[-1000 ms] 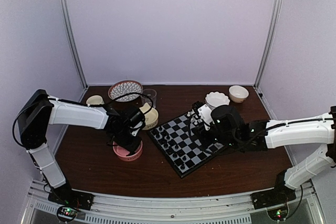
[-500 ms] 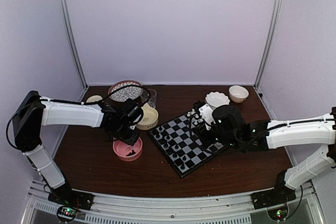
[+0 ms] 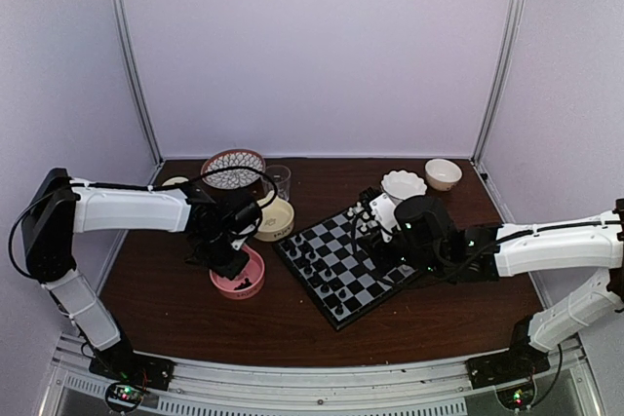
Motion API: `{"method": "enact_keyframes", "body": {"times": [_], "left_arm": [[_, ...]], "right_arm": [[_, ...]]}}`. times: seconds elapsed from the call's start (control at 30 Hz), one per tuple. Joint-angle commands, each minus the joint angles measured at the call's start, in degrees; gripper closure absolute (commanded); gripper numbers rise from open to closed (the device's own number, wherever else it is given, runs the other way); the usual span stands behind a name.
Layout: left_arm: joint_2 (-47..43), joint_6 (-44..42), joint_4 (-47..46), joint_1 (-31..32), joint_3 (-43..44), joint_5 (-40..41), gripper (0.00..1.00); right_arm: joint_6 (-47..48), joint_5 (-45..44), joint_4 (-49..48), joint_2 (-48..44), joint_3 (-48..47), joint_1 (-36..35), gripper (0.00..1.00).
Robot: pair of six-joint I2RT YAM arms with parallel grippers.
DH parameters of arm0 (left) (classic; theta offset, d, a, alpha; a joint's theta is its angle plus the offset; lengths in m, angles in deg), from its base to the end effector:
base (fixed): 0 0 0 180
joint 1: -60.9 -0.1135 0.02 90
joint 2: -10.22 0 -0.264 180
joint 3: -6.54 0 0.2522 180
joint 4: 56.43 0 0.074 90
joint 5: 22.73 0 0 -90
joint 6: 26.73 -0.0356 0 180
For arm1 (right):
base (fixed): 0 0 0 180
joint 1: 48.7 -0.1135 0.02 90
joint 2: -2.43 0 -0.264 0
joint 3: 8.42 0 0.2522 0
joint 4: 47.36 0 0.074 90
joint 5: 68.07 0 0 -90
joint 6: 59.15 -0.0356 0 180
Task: Set up the chess pieces on the board
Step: Pick up the pawn from the storage box.
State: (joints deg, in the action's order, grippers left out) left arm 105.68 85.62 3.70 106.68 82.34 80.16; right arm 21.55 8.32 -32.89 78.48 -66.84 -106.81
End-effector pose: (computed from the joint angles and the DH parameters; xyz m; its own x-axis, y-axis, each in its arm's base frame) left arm 0.2162 -0.2108 0.1845 -0.8900 0.3830 -0.2474 0.3596 0.9232 0.1357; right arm 0.1596 0.2407 0.2356 -0.3934 -0.3349 -0.8562 -0.6651 0.7466 0.0135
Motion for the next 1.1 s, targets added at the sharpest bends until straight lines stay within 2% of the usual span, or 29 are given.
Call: {"method": "enact_keyframes", "body": {"times": [0.0, 0.23, 0.53, 0.73, 0.93, 1.07], "left_arm": [[2.12, -0.65, 5.05, -0.34, 0.52, -0.8, 1.0], [5.7, -0.67, 7.19, -0.34, 0.58, 0.87, 1.0], [4.06, -3.68, -0.08, -0.16, -1.32, -14.94, 1.0], [2.47, -4.02, -5.89, -0.01, -2.25, -22.69, 1.0], [5.04, -3.1, -10.69, 0.01, -0.9, -25.73, 1.0], [6.62, -1.83, -14.15, 0.01, 0.02, -24.55, 1.0]], "right_arm": [[-0.12, -1.25, -2.06, -2.03, 0.63, 0.18, 0.63], [-0.19, -1.52, -2.42, -3.23, 1.32, 0.16, 0.63], [-0.12, -2.06, -2.47, -3.45, 1.42, 0.25, 0.63], [-0.22, -2.16, -2.29, -3.45, 1.41, 0.27, 0.63], [-0.2, -2.13, -2.26, -3.91, 1.51, 0.27, 0.62], [-0.28, -2.3, -2.51, -4.42, 1.82, 0.27, 0.63]]}}
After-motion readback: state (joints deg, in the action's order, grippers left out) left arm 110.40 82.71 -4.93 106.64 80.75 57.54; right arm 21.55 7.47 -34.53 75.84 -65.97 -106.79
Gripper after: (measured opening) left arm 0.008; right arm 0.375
